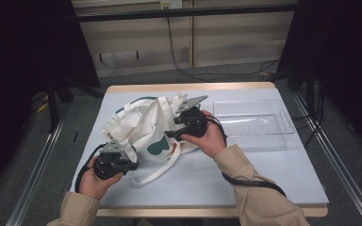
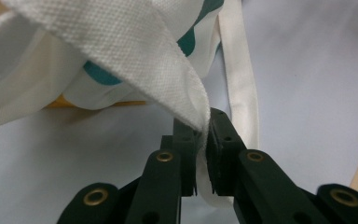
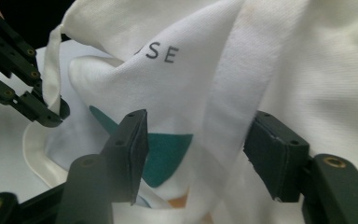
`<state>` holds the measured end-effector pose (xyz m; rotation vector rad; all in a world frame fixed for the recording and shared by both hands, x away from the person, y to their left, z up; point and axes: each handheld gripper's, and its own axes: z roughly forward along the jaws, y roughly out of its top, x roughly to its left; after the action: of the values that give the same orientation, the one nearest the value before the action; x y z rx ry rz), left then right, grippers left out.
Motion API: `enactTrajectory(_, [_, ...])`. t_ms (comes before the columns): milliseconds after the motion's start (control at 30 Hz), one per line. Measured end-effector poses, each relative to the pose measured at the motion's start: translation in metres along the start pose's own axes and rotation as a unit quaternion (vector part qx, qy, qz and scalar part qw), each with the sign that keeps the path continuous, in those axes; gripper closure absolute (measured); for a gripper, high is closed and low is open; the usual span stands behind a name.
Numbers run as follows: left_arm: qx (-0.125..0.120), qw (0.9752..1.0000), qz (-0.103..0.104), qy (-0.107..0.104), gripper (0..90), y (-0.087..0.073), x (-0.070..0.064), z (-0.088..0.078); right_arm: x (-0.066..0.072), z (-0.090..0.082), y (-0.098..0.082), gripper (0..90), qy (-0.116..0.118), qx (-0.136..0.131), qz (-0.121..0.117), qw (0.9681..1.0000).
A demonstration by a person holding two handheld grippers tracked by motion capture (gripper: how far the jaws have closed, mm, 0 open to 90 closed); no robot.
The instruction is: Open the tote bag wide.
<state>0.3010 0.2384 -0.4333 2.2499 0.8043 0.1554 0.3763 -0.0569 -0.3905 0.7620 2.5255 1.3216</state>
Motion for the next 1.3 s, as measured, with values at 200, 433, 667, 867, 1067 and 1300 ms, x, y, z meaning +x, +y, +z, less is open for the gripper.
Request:
enactTrajectory(200, [-0.012,0.9999,-0.007,0.001,83.0,-0.001,0.003,-0.002,-0.006,0.008,-0.005,72.2,0.032,-0.008,0.009,0.9994])
enactTrajectory(433, [-0.029,0.9993,-0.015,0.017,70.9,0.001,0.006,-0.005,-0.007,-0.001,-0.011,88.5,0.064,-0.011,0.008,0.9978])
enactTrajectory(667, [-0.06,0.9962,-0.054,0.032,52.6,0.007,0.012,-0.017,-0.004,-0.015,-0.034,88.5,0.078,-0.01,0.008,0.9969])
enactTrajectory(867, [-0.08,0.9946,-0.047,0.046,47.8,0.014,0.014,-0.027,-0.002,-0.024,-0.052,88.5,0.08,-0.006,0.008,0.9968])
enactTrajectory(1067, [-0.086,0.9944,-0.036,0.05,46.0,0.027,0.011,-0.031,0.002,-0.028,-0.065,88.4,0.081,-0.005,0.01,0.9966])
enactTrajectory(1300, [-0.084,0.9945,-0.022,0.058,42.6,0.036,0.01,-0.029,0.0,-0.031,-0.078,88.4,0.081,-0.001,0.014,0.9966])
